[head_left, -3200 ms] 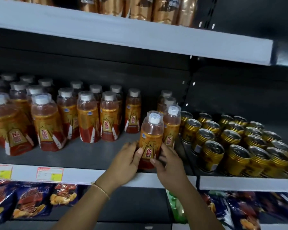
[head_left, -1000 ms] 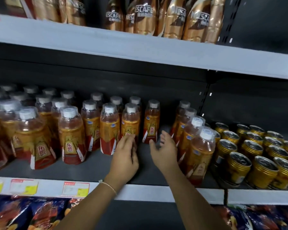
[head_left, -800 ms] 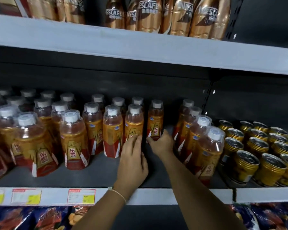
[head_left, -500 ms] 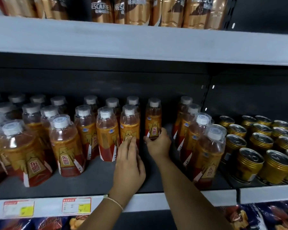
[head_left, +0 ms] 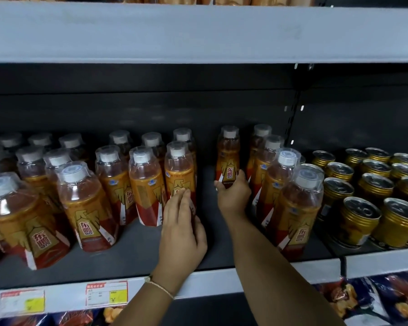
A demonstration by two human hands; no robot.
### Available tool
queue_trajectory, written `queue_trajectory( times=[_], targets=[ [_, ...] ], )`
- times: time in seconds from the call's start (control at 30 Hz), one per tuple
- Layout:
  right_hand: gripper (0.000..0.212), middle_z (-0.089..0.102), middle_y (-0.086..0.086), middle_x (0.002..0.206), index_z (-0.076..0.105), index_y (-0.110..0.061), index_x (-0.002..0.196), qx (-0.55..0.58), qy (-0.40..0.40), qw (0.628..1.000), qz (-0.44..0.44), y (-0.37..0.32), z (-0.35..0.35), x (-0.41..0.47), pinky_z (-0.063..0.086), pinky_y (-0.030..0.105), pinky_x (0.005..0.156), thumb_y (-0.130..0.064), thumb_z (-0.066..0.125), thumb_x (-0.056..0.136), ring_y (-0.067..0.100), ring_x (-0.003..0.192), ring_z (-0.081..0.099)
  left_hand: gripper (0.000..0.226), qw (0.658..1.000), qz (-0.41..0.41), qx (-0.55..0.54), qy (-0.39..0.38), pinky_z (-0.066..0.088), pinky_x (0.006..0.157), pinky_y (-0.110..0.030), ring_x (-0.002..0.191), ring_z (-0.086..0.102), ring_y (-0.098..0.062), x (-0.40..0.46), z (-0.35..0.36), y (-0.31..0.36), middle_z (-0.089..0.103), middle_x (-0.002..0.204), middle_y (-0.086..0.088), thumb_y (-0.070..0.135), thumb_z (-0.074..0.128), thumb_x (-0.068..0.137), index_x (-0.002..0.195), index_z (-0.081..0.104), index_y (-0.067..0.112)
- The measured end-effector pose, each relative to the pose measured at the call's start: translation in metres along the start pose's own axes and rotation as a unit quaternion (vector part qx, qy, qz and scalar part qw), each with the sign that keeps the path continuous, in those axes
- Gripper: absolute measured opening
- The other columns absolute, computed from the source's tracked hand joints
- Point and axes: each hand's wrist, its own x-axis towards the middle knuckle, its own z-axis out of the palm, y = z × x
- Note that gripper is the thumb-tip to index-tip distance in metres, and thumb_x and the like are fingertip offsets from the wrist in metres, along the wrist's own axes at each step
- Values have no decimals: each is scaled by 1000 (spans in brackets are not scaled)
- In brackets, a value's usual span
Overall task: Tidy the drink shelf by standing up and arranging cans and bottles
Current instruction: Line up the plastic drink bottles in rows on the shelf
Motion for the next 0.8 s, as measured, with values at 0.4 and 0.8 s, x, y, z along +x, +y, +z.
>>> queue_trajectory(
  times=[0.4,0.8],
  targets=[
    [74,54,20,142,38,-2,149,-26,-20,999,-6,1,-5,3,46,47,109,-28,75,90,35,132,53,69,1000,1,-3,2,36,113,-46,141,30,-25,0,0,0,33,151,-9,7,59,87,149,30,6],
    [68,43,5,156,37,-18,153,82,-297,947,-85,-14,-27,-46,31,25,113,6,60,94,17,145,38,82,979,-172,-112,-13,23,113,-22,144,28,-22,3,-8,-1,31,155,-11,-5,53,83,155,14,7]
  ],
)
